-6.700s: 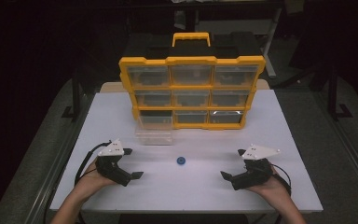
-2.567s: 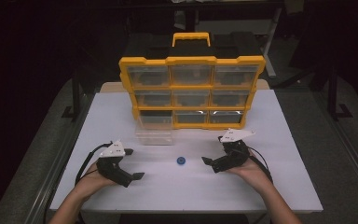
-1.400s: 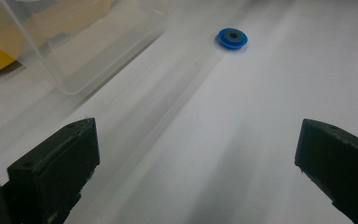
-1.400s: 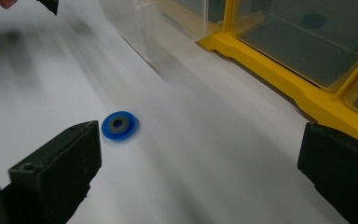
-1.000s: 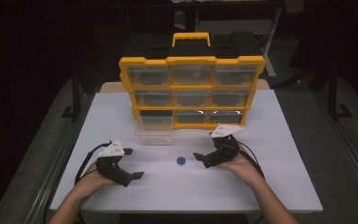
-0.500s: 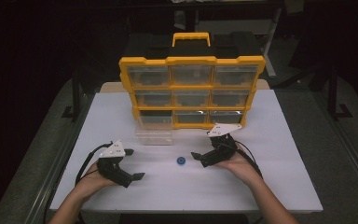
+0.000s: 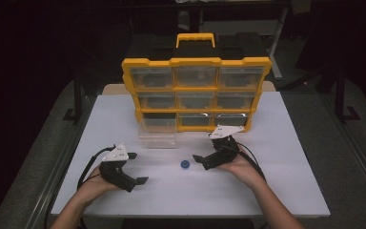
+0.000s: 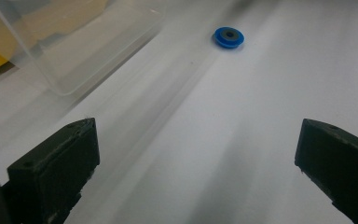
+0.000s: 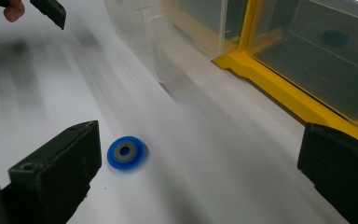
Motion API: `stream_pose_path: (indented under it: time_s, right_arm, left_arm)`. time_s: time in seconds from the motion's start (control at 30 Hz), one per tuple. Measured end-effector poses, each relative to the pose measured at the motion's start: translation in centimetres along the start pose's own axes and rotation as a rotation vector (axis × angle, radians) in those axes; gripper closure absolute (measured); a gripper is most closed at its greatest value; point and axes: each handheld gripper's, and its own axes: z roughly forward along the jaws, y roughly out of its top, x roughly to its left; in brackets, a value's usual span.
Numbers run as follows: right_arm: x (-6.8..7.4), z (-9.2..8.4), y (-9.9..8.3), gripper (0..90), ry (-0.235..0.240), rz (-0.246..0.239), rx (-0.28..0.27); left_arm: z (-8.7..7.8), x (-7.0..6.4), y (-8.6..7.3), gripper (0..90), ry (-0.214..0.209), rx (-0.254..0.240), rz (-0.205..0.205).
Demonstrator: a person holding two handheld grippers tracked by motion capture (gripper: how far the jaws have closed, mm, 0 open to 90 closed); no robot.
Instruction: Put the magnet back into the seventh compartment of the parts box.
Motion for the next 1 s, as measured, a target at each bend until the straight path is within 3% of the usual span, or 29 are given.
stream_pose_path:
  time_s: [1.0]
  right_arm:
    - [0.6,2.1,1.2,0.0,0.022,-0.029,-0.005]
  left_arm:
    - [0.3,0.0,-0.5,0.0,-0.002,-0.004,0.000]
